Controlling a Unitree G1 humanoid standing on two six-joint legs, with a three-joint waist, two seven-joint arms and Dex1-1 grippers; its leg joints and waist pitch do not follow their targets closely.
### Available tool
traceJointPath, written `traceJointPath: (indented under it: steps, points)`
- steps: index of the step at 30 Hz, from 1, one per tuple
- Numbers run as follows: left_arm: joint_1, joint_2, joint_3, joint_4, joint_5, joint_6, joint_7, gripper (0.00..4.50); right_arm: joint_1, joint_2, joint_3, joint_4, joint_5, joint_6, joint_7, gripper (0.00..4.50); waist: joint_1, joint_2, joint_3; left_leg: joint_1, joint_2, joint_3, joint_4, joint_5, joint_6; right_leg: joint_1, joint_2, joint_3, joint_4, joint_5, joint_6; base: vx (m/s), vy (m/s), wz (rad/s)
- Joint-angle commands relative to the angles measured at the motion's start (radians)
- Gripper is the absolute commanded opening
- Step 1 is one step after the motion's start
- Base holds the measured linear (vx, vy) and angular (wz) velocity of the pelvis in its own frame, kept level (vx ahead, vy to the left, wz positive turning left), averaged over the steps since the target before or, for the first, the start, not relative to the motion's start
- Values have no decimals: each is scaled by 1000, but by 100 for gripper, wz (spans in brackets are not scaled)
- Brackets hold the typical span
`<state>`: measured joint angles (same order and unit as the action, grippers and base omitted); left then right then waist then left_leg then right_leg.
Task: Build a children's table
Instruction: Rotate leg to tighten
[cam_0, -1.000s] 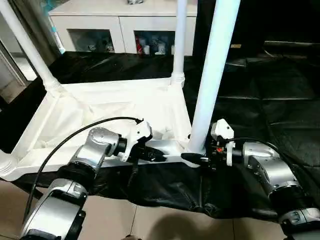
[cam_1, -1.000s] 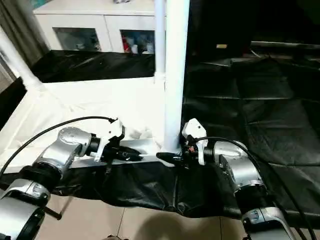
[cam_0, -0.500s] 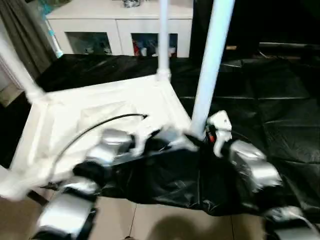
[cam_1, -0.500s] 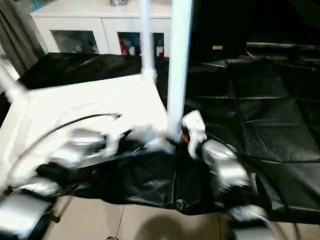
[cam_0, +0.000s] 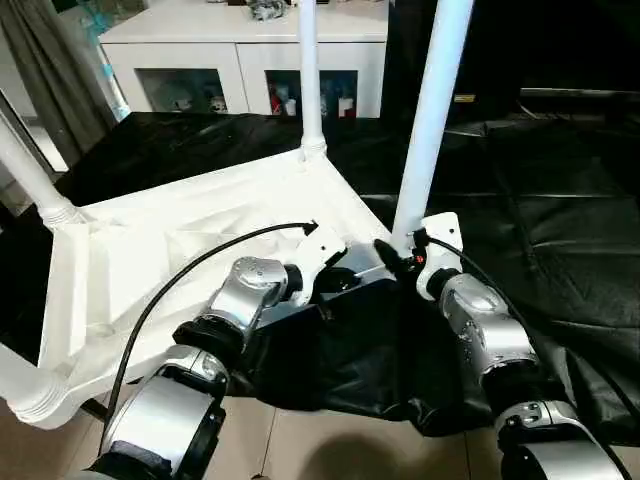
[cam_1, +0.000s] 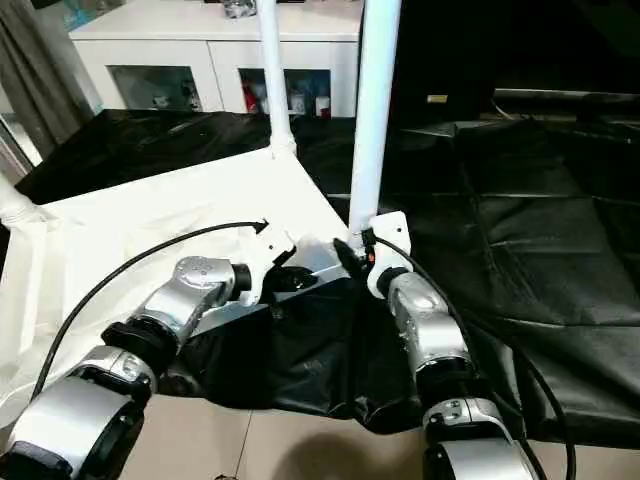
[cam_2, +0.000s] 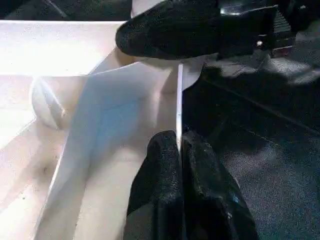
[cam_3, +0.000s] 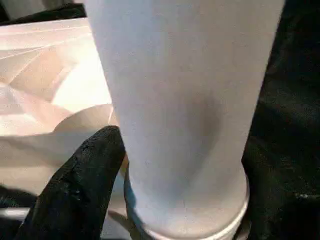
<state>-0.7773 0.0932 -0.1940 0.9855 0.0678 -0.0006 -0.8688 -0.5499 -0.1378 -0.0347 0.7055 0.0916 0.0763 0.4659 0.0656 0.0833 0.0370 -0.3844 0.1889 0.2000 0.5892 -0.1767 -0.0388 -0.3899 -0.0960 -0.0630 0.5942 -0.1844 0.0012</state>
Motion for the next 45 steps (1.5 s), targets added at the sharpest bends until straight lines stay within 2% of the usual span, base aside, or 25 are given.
traceJointPath:
  steps: [1, 4, 5, 6, 7, 9, 11, 14, 21, 22, 28, 30, 33, 34, 35, 36, 37, 38, 39, 40, 41, 43, 44, 45]
  points:
    - [11, -17, 0, -45, -45, -54, -55, 0, 18, 18, 98, -18, 16, 27, 147, 361, 4, -23, -55, 14, 38, -23, -76, -251, 58, 38, -58, 32, -79, -252, -210, 0, 0, 0]
    - [46, 45, -13, -92, -60, -49, -205, 0, 44, -67, 134, -92, 36, 28, 347, 361, 10, -25, -58, 11, 41, -21, -71, -213, 82, 43, -59, 31, -73, -208, -219, 0, 0, 0]
    - [50, 52, -14, -98, -63, -47, -220, 0, 46, -75, 136, -98, 38, 28, 363, 361, 11, -23, -60, 7, 42, -20, -67, -185, 99, 42, -59, 31, -67, -170, -232, 0, 0, 0]
    - [64, 82, -17, -119, -69, -45, -270, 0, 55, -107, 137, -118, 49, 19, 423, 361, 13, -26, -64, 6, 42, -21, -64, -162, 107, 44, -58, 30, -61, -142, -241, 0, 0, 0]
    - [65, 86, -18, -121, -69, -46, -276, 0, 56, -111, 137, -120, 50, 17, 430, 361, 13, -28, -65, 6, 43, -19, -62, -151, 113, 41, -57, 31, -59, -123, -245, 0, 0, 0]
    - [77, 119, -17, -135, -77, -43, -326, 0, 63, -143, 136, -136, 66, 20, 500, 361, 18, -24, -66, 9, 45, -18, -60, -136, 122, 36, -56, 31, -56, -99, -259, 0, 0, 0]
    - [89, 147, -17, -154, -84, -31, -376, 0, 73, -172, 141, -157, 81, 38, 569, 361, 24, -25, -64, 10, 47, -17, -60, -142, 126, 35, -54, 31, -53, -94, -267, 0, 0, 0]
    - [108, 173, -19, -190, -98, -5, -428, 0, 84, -198, 151, -179, 92, 44, 623, 361, 25, -25, -65, 12, 50, -18, -61, -150, 121, 32, -54, 31, -50, -87, -270, 0, 0, 0]
    - [130, 194, -19, -227, -104, 13, -464, 0, 91, -211, 159, -180, 93, 50, 661, 288, 26, -27, -62, 13, 47, -16, -63, -175, 94, 31, -57, 34, -55, -136, -265, 0, 0, 0]
    - [130, 194, -19, -227, -104, 12, -463, 0, 91, -209, 158, -180, 93, 50, 659, 288, 26, -27, -62, 13, 47, -16, -63, -175, 93, 31, -57, 34, -55, -139, -264, 0, 0, 0]
    - [128, 162, -8, -226, -98, 14, -390, 0, 115, -177, 159, -192, 87, 63, 592, 271, 26, -26, -64, 11, 46, -16, -60, -147, 102, 32, -55, 33, -52, -101, -264, 0, 0, 0]
    - [108, 125, 6, -182, -77, -8, -272, 0, 112, -137, 144, -151, 53, 52, 460, 271, 22, -26, -61, 13, 46, -17, -63, -166, 89, 29, -55, 34, -56, -133, -257, 0, 0, 0]
    - [84, 86, 11, -132, -44, -13, -140, 0, 96, -88, 122, -89, 13, 49, 290, 270, 16, -26, -54, 19, 42, -19, -71, -229, 44, 27, -59, 35, -73, -267, -226, 0, 0, 0]
    - [71, 48, 17, -104, -36, -7, -61, 0, 84, -34, 94, -41, 0, 61, 143, 270, 16, -27, -52, 21, 41, -20, -74, -249, 30, 28, -60, 36, -79, -317, -211, 0, 0, 0]
    - [67, 35, 19, -97, -35, -6, -38, 0, 80, -17, 85, -28, -2, 65, 99, 270, 12, -23, -48, 25, 41, -21, -78, -276, 14, 22, -59, 37, -85, -363, -194, 0, 0, 0]
    - [67, 35, 19, -97, -35, -6, -38, 0, 80, -17, 85, -28, -2, 65, 99, 270, 10, -25, -46, 26, 38, -22, -79, -290, 8, 23, -59, 36, -88, -390, -184, 0, 0, 0]
    - [63, 24, 21, -90, -35, -6, -19, 0, 78, -3, 77, -20, -1, 69, 63, 270, 10, -27, -48, 27, 39, -25, -80, -296, 4, 27, -61, 35, -88, -404, -177, 0, 0, 0]
    - [43, -13, 28, -65, -35, -4, 37, 0, 62, 47, 53, 9, 2, 74, -34, 270, 8, -21, -48, 29, 41, -24, -82, -304, 1, 20, -59, 39, -91, -389, -172, 0, 0, 0]
    - [40, -17, 28, -62, -35, -4, 42, 0, 61, 52, 52, 12, 2, 73, -41, 270, 6, -22, -46, 29, 39, -24, -83, -312, 0, 20, -58, 39, -93, -395, -171, 0, 0, 0]
    - [30, -34, 32, -51, -36, -4, 62, 0, 53, 73, 48, 24, 1, 69, -70, 270, 3, -18, -47, 30, 38, -26, -84, -328, -9, 20, -58, 37, -94, -407, -167, 0, 0, 0]
    - [20, -48, 36, -38, -36, -6, 80, 0, 45, 91, 45, 37, -2, 63, -95, 270, 3, -21, -49, 31, 38, -26, -84, -332, -7, 21, -59, 38, -94, -403, -166, 0, 0, 0]
    - [3, -69, 40, -22, -39, -9, 99, 0, 31, 110, 62, 55, -19, 16, -97, 270, 1, -18, -47, 33, 37, -27, -84, -352, -8, 18, -59, 37, -97, -413, -164, 0, 0, 0]
    - [-5, -78, 40, -17, -41, -12, 100, 0, 29, 124, 53, 43, 25, 25, -23, 305, 1, -18, -48, 33, 37, -27, -84, -357, -5, 20, -59, 37, -97, -410, -164, 0, 0, 0]
    - [-6, -78, 40, -17, -42, -12, 95, 0, 28, 124, 52, 41, 27, 28, -19, 326, 3, -19, -48, 30, 38, -28, -86, -353, 5, 23, -59, 38, -96, -396, -164, 0, 0, 0]
